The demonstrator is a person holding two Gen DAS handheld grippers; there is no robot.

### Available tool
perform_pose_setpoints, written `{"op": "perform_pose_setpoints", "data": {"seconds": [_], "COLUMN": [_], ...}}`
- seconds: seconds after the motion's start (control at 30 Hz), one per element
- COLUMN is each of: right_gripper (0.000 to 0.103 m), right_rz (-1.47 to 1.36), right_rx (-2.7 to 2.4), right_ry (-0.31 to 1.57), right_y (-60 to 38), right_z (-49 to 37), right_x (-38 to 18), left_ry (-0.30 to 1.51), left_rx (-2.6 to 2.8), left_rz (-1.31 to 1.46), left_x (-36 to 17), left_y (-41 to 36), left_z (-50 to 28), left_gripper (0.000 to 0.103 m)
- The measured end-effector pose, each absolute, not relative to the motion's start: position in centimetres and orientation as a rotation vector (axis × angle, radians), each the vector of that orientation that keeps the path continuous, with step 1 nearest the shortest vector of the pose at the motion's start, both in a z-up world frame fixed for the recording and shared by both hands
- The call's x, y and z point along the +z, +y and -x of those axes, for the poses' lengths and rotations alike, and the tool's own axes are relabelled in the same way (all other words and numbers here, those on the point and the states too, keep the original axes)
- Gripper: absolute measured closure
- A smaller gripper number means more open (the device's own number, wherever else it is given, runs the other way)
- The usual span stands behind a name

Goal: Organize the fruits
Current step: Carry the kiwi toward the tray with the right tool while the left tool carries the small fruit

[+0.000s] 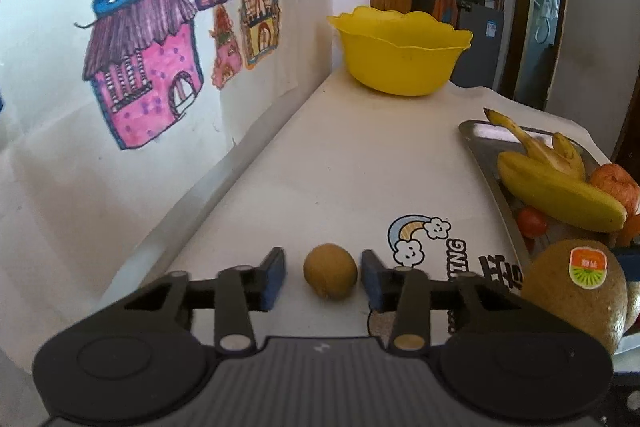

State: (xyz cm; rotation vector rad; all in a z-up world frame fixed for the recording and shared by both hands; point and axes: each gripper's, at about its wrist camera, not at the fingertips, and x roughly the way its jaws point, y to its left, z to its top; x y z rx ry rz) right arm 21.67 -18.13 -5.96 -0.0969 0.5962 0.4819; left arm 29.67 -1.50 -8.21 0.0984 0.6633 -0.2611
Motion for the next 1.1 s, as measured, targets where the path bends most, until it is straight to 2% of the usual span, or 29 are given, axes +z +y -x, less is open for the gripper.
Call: {"op": "perform_pose_setpoints", "data": {"seconds": [0.37,0.6,1.1], "right_gripper": [0.034,0.034,0.034], "right_rz": [0.063,0.034,-0.015], "right_rx": [0.466,0.435,0.206], "right_ry": [0.568,0.522,0.427], "right_y": [-18.6,-20.7,-31.6], "right_z": [-20.6,-17.8,-14.2], "right_x": [-5.8,-4.6,-2.0], "left_ry": [0.687,0.624,0.476], "left_rx": [-0.294,-0.316,-0.455], "left_rz": [-0.050,-0.048,-0.087], "left_x": [-7.5,-4.6,1.0], "left_y": [-1.7,-3.3,-14.1], "left_z": [-26.2,-23.3,-22.4], "left_gripper": [0.073,0.073,0.073]}}
